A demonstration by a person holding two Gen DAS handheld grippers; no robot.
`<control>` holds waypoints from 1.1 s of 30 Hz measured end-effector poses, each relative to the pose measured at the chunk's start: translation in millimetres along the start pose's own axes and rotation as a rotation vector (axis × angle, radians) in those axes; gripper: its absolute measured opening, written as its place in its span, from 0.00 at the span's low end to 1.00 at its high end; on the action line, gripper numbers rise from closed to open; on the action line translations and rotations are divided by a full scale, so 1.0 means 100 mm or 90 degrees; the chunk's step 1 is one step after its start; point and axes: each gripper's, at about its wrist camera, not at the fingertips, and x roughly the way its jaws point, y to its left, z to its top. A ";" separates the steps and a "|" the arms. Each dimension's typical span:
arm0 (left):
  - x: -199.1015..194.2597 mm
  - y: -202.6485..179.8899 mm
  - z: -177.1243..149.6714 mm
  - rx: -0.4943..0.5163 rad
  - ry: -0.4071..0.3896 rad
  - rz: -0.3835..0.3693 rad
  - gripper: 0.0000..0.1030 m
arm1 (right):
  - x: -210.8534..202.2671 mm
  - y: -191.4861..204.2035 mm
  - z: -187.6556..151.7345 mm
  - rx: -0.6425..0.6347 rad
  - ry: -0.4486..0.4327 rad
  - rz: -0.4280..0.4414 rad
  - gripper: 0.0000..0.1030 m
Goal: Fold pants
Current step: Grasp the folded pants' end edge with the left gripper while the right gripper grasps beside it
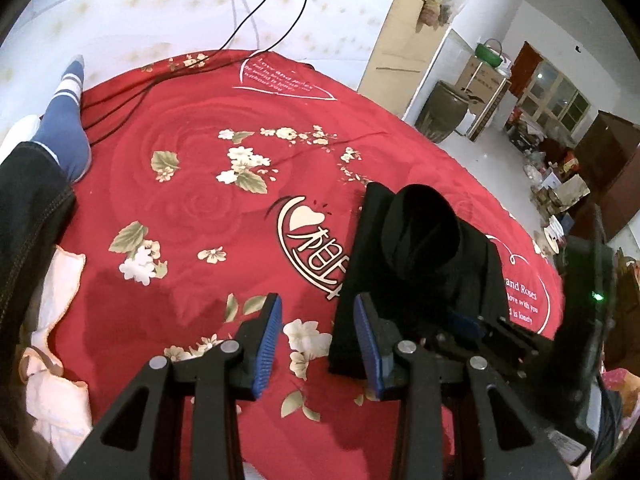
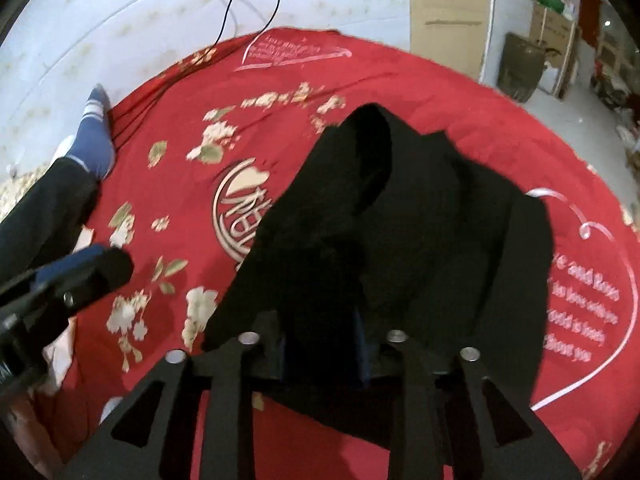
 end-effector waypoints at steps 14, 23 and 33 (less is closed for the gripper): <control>0.04 -0.02 -0.01 0.015 0.006 -0.010 0.42 | -0.62 -0.39 -0.06 0.099 -0.077 0.196 0.58; 0.44 -0.55 0.02 0.112 0.047 -0.081 0.45 | -0.49 -1.18 -0.13 0.201 -0.073 0.053 0.35; 1.13 -0.89 0.46 0.145 0.067 -0.072 0.47 | -0.32 -1.70 -0.12 0.329 -0.075 0.032 0.32</control>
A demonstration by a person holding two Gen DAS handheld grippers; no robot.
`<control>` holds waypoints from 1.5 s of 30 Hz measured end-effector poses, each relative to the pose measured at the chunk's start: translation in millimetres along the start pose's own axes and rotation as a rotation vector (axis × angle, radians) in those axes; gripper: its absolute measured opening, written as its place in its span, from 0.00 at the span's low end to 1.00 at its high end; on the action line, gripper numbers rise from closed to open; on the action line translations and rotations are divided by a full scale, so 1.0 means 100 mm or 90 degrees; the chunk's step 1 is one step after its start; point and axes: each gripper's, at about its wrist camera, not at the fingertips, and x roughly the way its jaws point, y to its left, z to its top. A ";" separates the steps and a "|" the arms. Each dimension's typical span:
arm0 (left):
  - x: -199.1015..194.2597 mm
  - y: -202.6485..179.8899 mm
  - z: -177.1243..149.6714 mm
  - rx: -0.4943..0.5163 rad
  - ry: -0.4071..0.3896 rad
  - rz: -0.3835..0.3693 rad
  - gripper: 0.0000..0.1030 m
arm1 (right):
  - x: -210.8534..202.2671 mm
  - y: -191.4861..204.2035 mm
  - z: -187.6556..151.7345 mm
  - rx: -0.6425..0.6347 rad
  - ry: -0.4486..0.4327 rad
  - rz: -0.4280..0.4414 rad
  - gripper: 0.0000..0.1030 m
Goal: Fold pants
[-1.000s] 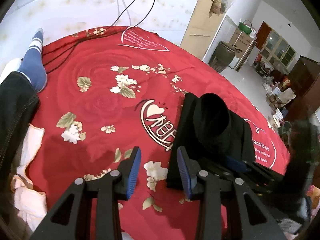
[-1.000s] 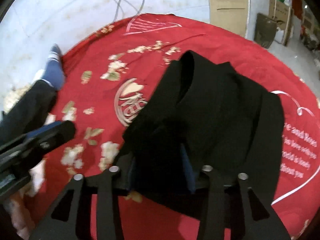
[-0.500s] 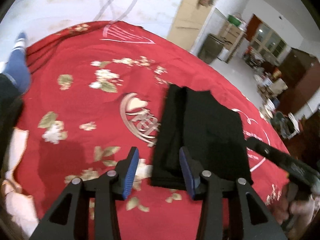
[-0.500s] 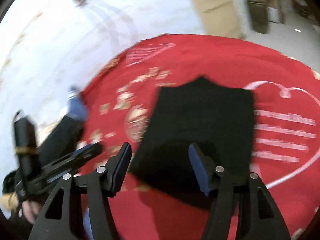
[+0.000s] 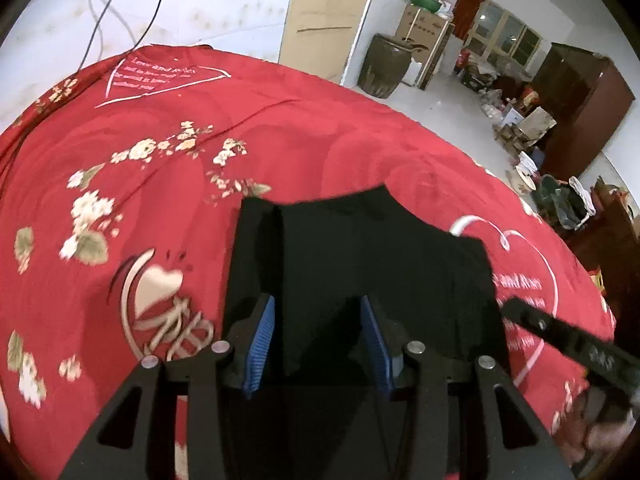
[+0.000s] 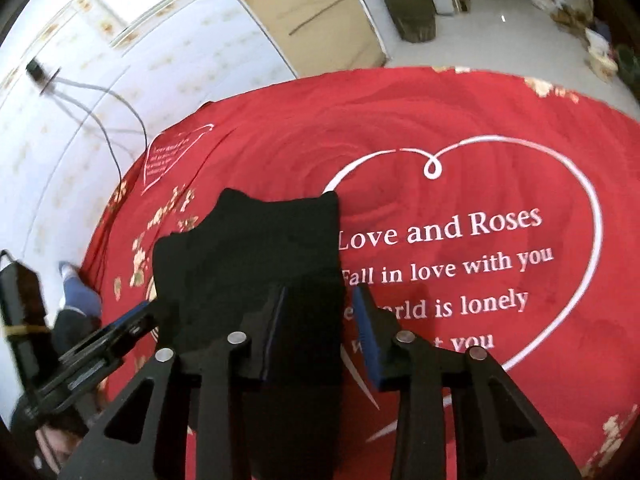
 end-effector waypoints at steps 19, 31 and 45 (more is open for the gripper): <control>0.03 0.03 0.09 0.027 -0.005 0.069 0.21 | 0.12 -0.04 0.01 0.012 0.031 0.023 0.32; -0.63 -0.37 -0.70 0.083 0.015 0.009 0.20 | -0.30 0.25 -0.56 -0.036 0.112 0.035 0.32; -0.37 -0.34 -0.47 0.109 0.023 0.013 0.17 | -0.10 0.35 -0.08 -0.130 0.080 -0.014 0.32</control>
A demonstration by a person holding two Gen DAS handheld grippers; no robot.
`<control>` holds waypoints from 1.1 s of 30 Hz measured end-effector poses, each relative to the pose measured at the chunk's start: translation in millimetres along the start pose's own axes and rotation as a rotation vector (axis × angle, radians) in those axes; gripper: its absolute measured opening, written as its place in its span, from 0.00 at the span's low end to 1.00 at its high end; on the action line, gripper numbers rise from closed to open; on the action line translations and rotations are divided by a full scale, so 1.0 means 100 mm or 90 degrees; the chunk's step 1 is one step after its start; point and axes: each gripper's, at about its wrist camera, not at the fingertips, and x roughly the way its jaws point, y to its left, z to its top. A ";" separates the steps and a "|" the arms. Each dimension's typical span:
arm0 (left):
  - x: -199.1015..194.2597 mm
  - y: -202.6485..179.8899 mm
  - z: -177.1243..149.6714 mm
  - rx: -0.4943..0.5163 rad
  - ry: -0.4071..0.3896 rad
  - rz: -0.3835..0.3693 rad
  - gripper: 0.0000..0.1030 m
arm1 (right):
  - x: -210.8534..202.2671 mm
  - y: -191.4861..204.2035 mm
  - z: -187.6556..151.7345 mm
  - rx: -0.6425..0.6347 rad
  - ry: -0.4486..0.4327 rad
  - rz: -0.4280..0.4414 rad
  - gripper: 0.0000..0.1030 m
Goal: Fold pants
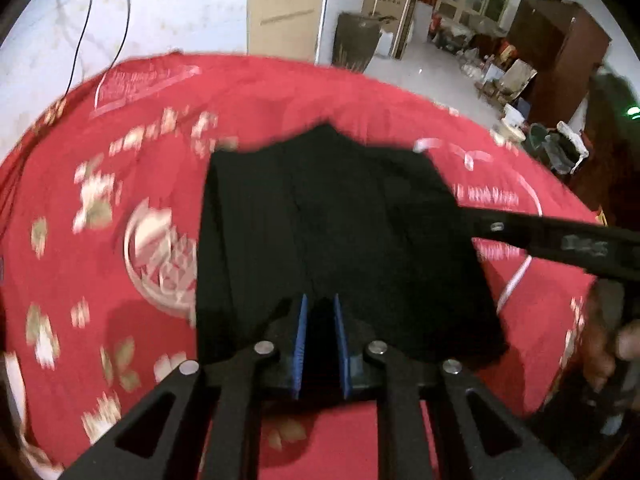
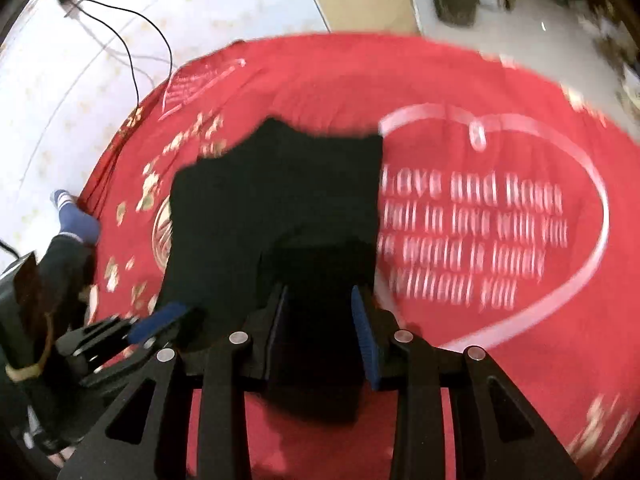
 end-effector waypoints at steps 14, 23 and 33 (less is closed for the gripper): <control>0.56 0.17 0.60 0.015 -0.018 0.068 0.18 | 0.38 -0.39 0.38 0.057 -0.030 -0.001 0.32; 0.34 0.05 0.59 0.034 -0.018 0.096 0.18 | 0.15 -0.44 0.39 0.086 -0.068 0.017 0.32; -0.07 0.03 0.31 0.014 -0.033 0.089 0.18 | -0.21 -0.11 0.06 0.044 -0.076 0.038 0.32</control>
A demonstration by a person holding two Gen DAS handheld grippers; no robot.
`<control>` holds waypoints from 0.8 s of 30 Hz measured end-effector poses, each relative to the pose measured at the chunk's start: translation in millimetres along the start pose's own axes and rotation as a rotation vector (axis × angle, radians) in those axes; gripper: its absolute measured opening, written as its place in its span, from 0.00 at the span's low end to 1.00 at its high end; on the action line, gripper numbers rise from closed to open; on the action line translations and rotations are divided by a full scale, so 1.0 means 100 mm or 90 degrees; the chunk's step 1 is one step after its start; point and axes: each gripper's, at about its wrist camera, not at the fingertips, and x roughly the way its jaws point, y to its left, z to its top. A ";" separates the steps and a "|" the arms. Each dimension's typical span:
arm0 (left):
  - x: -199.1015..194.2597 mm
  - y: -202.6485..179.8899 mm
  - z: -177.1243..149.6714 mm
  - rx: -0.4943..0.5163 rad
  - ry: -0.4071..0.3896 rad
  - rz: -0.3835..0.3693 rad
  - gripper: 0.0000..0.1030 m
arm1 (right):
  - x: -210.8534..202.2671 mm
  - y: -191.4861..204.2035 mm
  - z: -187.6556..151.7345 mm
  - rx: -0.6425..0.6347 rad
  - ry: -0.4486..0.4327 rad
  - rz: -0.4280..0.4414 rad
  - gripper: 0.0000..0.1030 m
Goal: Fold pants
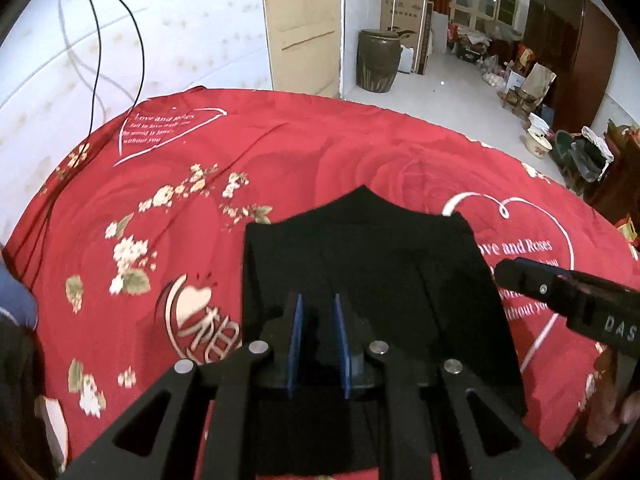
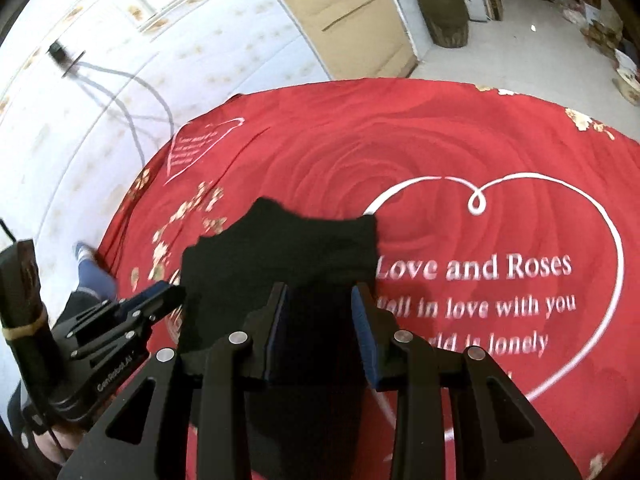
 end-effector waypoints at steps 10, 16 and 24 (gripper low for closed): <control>-0.15 -0.07 -0.45 -0.006 0.019 -0.012 0.16 | -0.09 0.25 -0.55 -0.017 0.072 -0.019 0.33; -0.02 -0.07 -0.62 -0.008 0.053 -0.007 0.11 | 0.02 0.34 -0.67 -0.040 0.103 -0.042 0.33; 0.01 -0.10 -0.68 0.006 0.041 0.004 0.10 | 0.10 0.32 -0.72 -0.044 0.115 -0.052 0.33</control>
